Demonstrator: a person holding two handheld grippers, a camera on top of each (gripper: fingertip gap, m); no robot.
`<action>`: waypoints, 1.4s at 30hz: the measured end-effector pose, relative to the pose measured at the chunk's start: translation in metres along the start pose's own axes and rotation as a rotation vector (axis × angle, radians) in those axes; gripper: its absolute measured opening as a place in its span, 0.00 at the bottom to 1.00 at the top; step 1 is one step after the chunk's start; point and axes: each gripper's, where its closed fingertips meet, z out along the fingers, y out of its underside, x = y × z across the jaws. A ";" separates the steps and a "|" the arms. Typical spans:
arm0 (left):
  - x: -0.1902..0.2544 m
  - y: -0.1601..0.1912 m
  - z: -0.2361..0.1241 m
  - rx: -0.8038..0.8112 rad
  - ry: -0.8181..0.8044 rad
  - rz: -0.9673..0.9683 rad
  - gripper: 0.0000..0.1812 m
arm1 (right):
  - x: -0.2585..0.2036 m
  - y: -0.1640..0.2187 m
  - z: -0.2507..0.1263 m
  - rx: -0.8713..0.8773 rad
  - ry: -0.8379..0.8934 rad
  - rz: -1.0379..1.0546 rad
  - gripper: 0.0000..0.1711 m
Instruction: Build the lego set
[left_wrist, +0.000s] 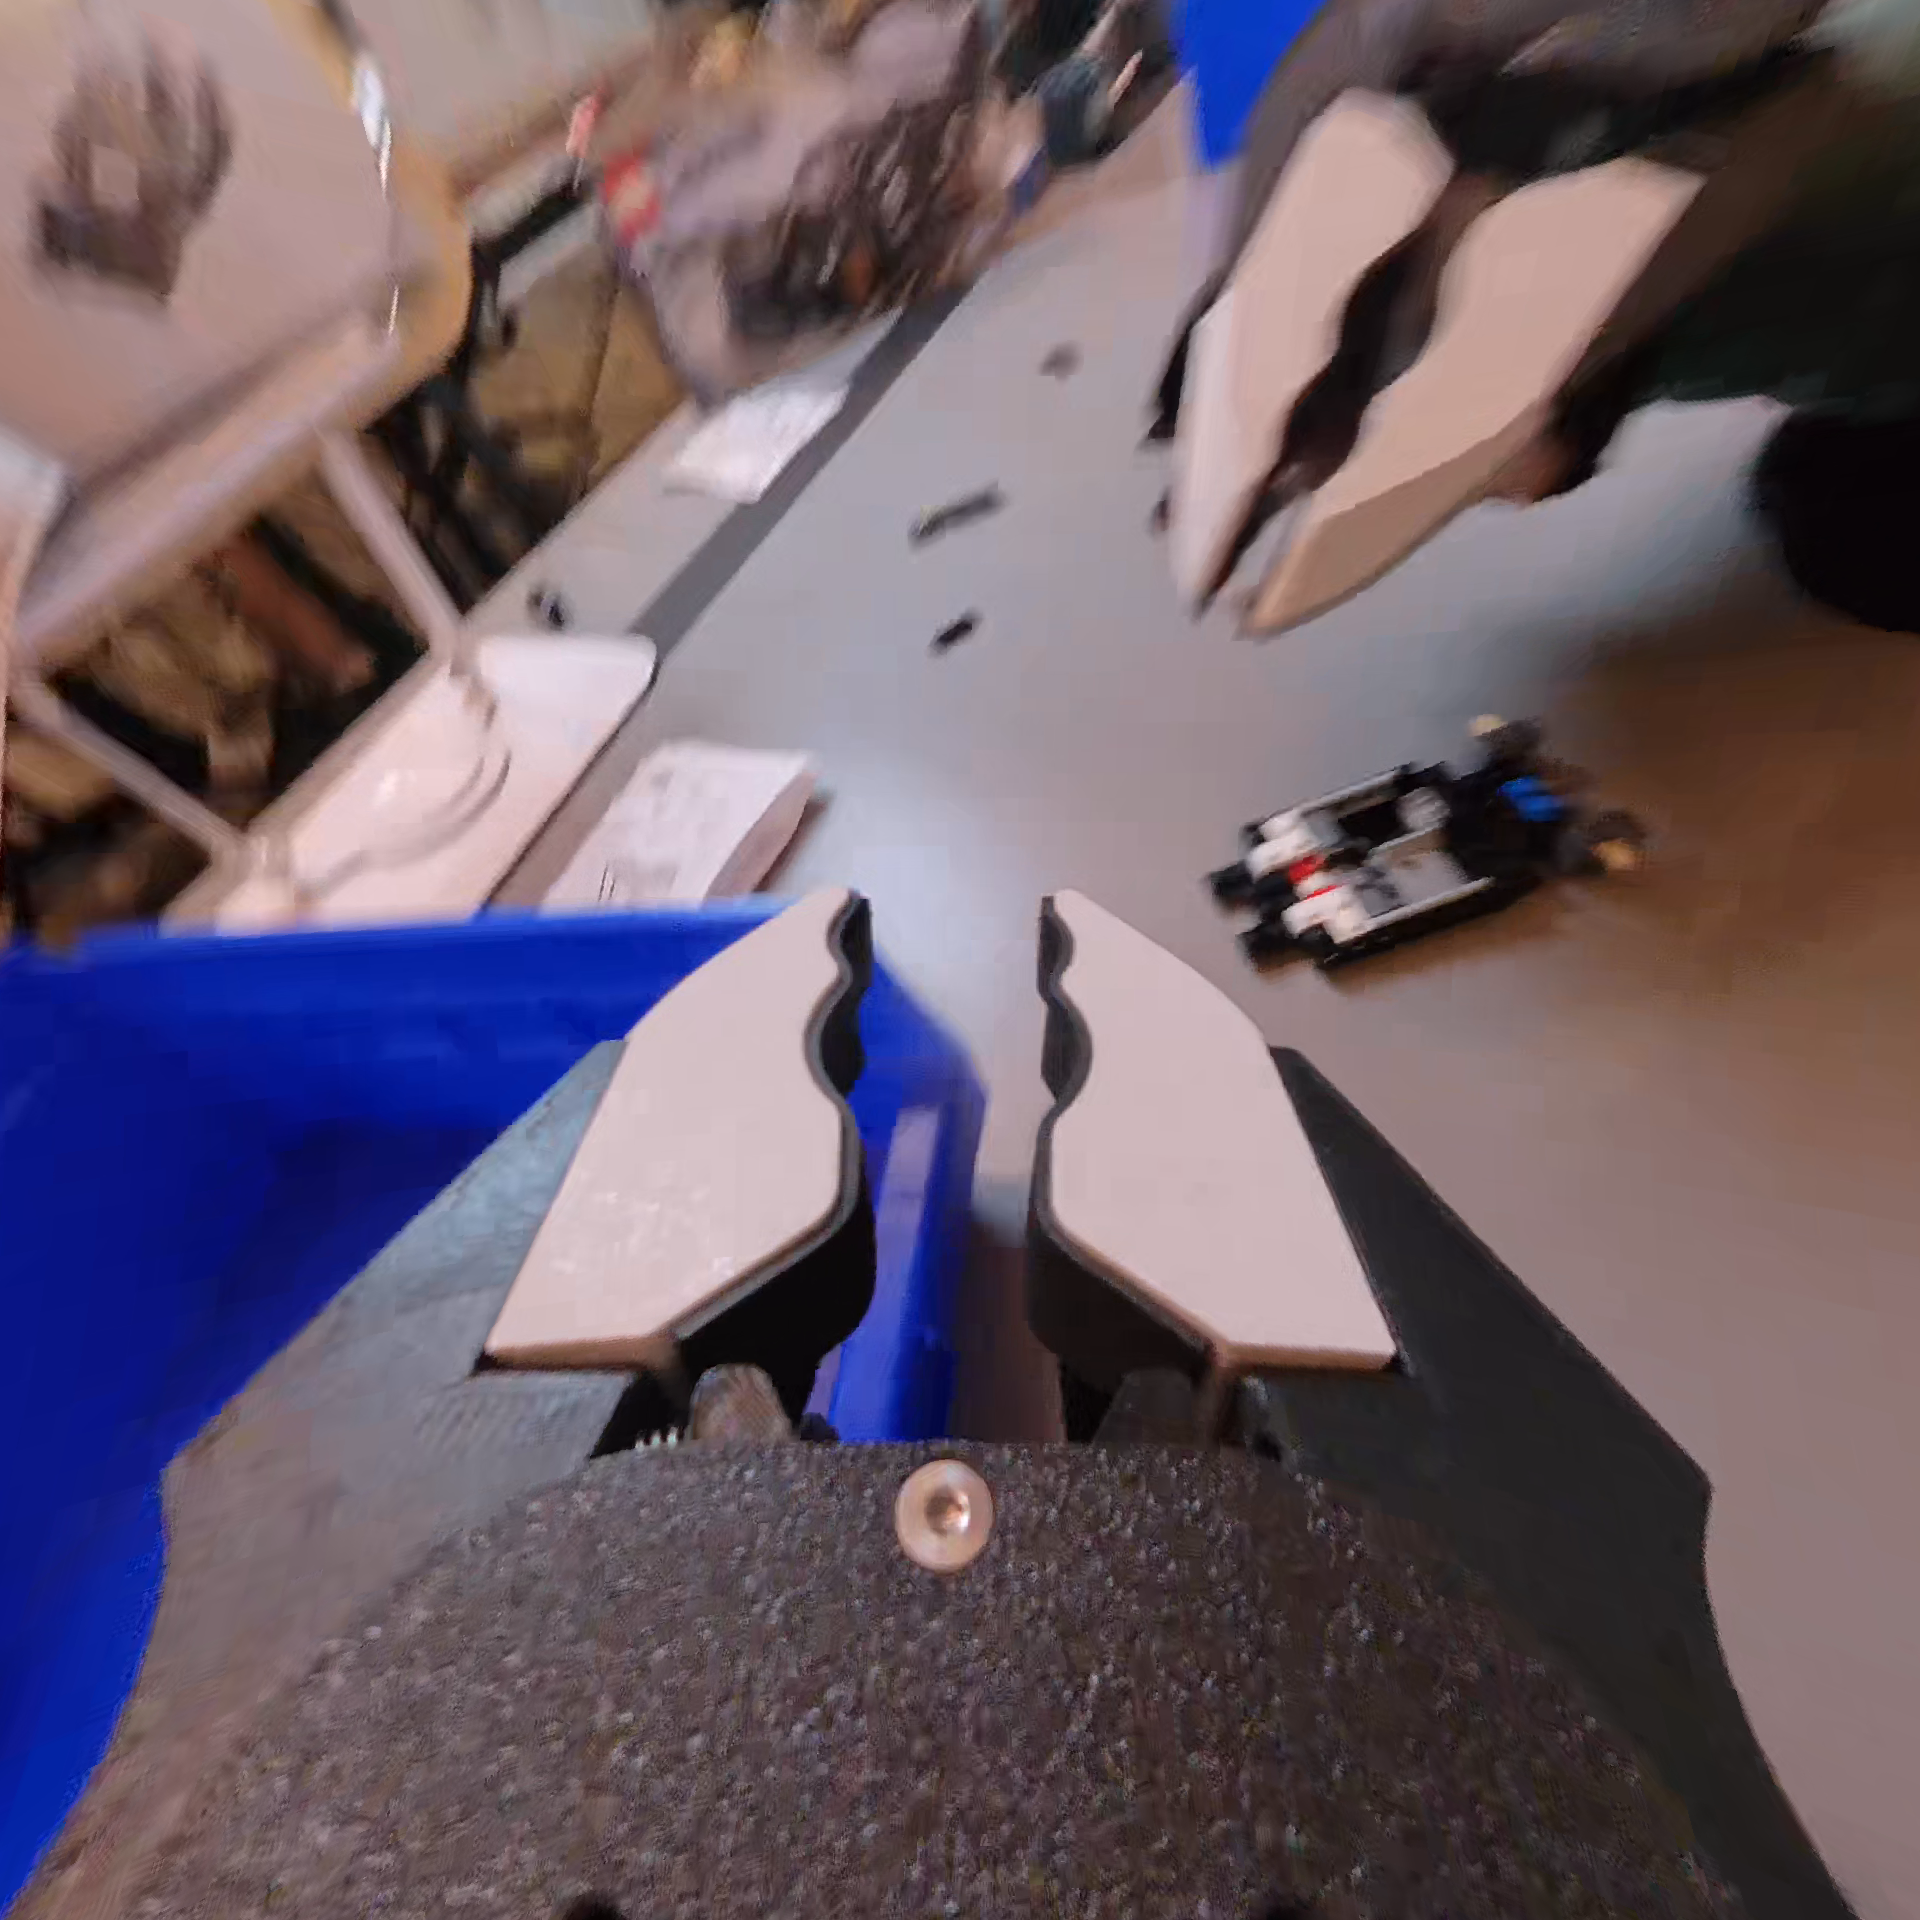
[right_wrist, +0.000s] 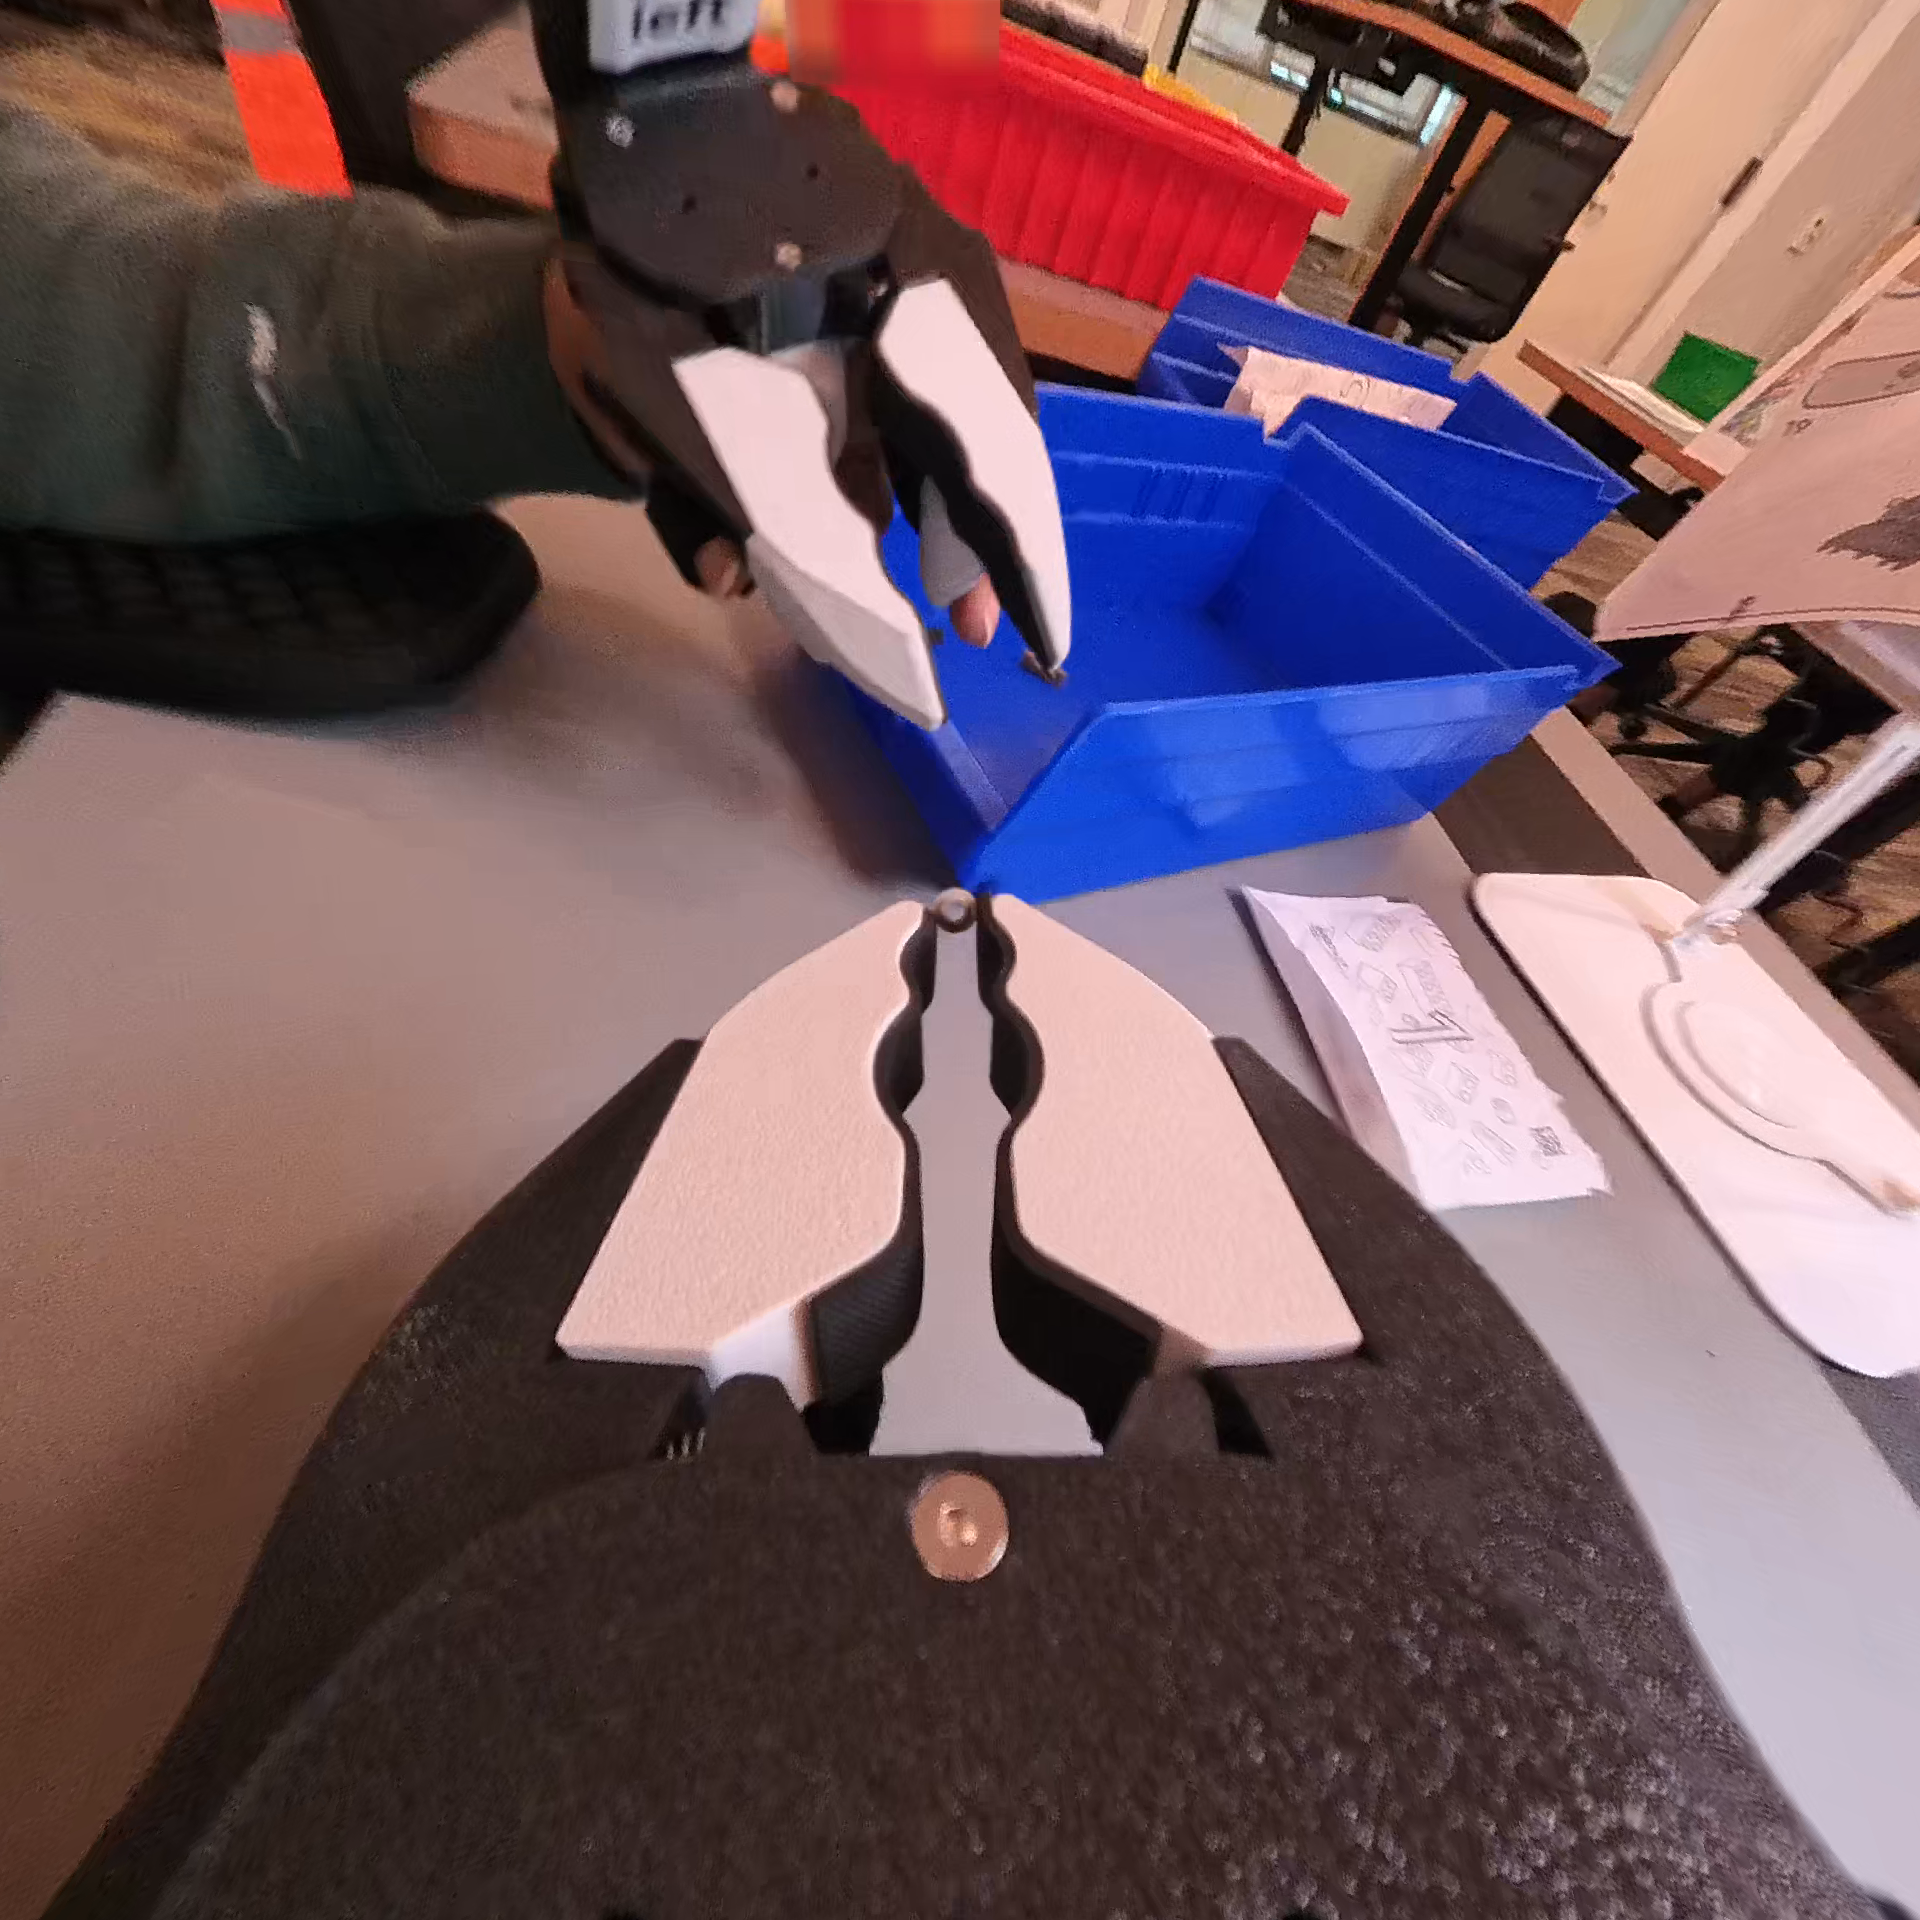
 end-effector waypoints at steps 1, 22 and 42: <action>0.010 -0.013 -0.002 0.070 0.025 0.051 0.15 | -0.003 -0.004 0.002 0.030 -0.023 0.048 0.04; 0.006 -0.050 -0.008 0.173 -0.315 0.452 0.03 | 0.005 -0.033 -0.016 0.233 -0.342 0.679 0.11; -0.040 0.056 0.001 -0.283 -0.179 -0.140 0.37 | 0.099 0.026 -0.088 0.005 0.235 0.506 0.09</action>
